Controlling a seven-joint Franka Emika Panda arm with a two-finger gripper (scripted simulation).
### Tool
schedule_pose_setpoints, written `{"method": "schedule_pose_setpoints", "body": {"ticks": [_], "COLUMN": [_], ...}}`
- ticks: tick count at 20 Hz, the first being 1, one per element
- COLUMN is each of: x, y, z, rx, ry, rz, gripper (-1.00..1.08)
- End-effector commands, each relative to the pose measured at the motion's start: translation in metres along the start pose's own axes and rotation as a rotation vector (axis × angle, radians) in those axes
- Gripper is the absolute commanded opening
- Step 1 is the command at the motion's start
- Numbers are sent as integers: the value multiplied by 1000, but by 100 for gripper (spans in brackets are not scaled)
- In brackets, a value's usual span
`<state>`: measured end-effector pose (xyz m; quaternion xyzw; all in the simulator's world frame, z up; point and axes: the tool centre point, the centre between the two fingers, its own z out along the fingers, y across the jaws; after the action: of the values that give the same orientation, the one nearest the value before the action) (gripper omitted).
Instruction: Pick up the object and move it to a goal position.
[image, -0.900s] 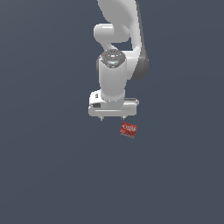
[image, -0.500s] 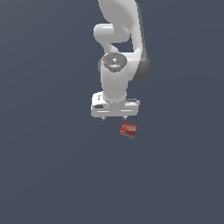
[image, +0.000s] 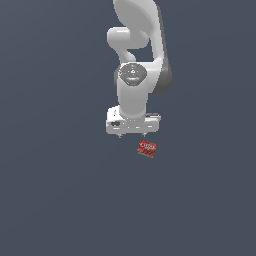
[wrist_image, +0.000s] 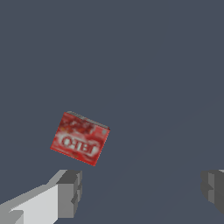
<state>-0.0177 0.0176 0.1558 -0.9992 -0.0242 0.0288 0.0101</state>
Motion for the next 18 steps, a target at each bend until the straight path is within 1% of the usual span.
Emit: {"method": "schedule_pose_setpoints", "body": {"ticks": [1, 5, 9, 13, 18], "x": [0, 0, 1, 1, 1], "y": [-1, -4, -8, -15, -25], "z": [2, 7, 13, 22, 36], "rx": [-2, -6, -12, -19, -29], "ry": [0, 1, 4, 6, 10], "rz": [-18, -73, -153, -261, -426], "gripper": [100, 100, 100, 100, 100]}}
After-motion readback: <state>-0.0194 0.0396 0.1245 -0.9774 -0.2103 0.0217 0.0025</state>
